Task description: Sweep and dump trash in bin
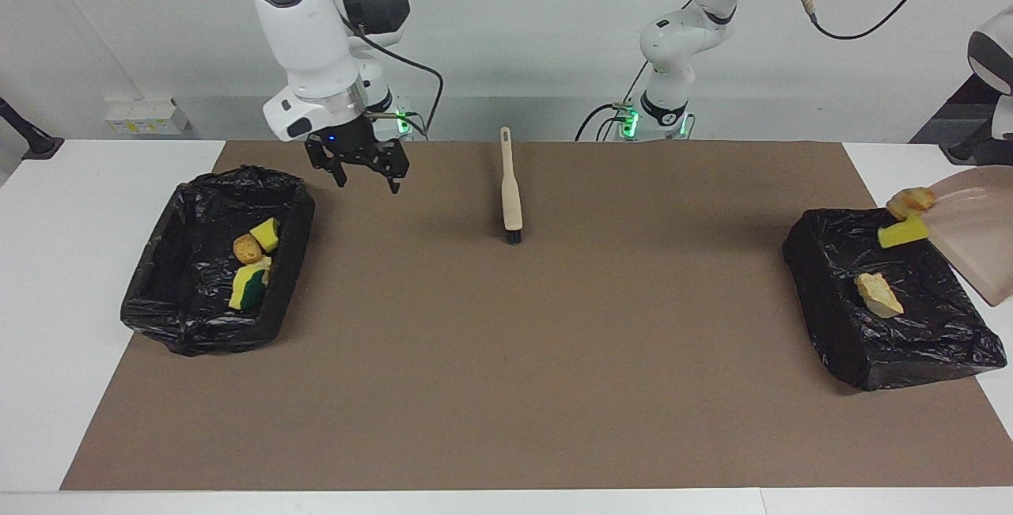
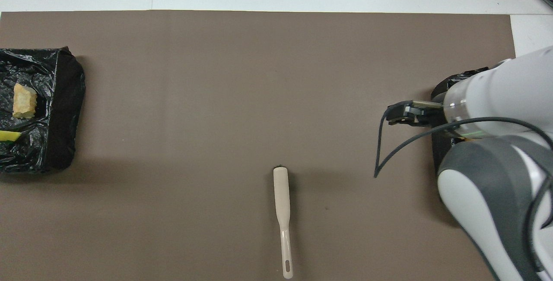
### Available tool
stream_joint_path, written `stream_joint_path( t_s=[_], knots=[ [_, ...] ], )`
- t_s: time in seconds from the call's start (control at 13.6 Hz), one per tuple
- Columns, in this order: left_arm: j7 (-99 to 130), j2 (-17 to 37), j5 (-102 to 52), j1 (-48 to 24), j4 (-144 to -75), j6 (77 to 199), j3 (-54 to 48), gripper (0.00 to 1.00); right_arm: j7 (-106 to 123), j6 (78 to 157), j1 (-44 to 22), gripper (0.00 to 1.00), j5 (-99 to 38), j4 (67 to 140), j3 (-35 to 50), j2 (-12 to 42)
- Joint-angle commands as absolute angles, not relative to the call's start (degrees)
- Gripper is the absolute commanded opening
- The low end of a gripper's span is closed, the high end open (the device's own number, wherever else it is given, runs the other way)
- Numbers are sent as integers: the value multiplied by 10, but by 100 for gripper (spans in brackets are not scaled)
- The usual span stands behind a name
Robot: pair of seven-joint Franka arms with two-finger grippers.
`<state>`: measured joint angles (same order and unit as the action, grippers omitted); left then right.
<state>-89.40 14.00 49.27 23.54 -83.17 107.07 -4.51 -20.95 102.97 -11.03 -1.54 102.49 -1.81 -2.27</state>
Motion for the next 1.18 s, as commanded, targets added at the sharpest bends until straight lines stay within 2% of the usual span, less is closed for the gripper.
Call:
stream_joint_path(
  t_s=[0.0, 0.22, 0.44, 0.81, 1.11],
  knots=[
    [-882, 118, 518, 227, -850, 1063, -41, 0, -159, 991, -106, 100, 36, 981, -38, -20],
    [-939, 99, 505, 227, -846, 1067, -46, 0, -83, 927, -71, 100, 44, 935, -46, -20],
    [-938, 91, 471, 200, -856, 1036, -54, 0, -42, 875, -50, 100, 38, 932, -53, -40],
    [-927, 64, 343, 129, -930, 1025, -54, 0, -31, 861, -47, 100, 33, 937, -61, -47],
    [-794, 64, 260, 41, -975, 1017, -55, 0, -22, 868, -36, 100, 9, 940, -78, -47]
  ],
)
